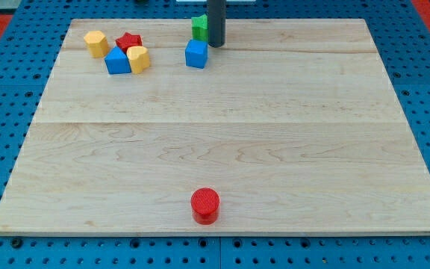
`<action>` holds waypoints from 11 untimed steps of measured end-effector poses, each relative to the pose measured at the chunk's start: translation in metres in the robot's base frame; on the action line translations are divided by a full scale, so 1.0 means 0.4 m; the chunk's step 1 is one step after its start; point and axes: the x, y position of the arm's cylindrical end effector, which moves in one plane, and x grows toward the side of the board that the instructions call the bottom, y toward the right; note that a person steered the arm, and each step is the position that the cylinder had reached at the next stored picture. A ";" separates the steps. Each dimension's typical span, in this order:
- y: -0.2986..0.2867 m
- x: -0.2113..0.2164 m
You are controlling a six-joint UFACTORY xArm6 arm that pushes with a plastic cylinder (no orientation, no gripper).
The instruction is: Push the yellow heart into the blue cube
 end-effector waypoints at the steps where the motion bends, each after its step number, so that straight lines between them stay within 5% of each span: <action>1: 0.043 0.148; 2: -0.036 0.238; 4: -0.549 0.327; 5: -0.712 0.279; 6: -0.679 0.151; 9: -0.220 0.129; 11: -0.431 0.131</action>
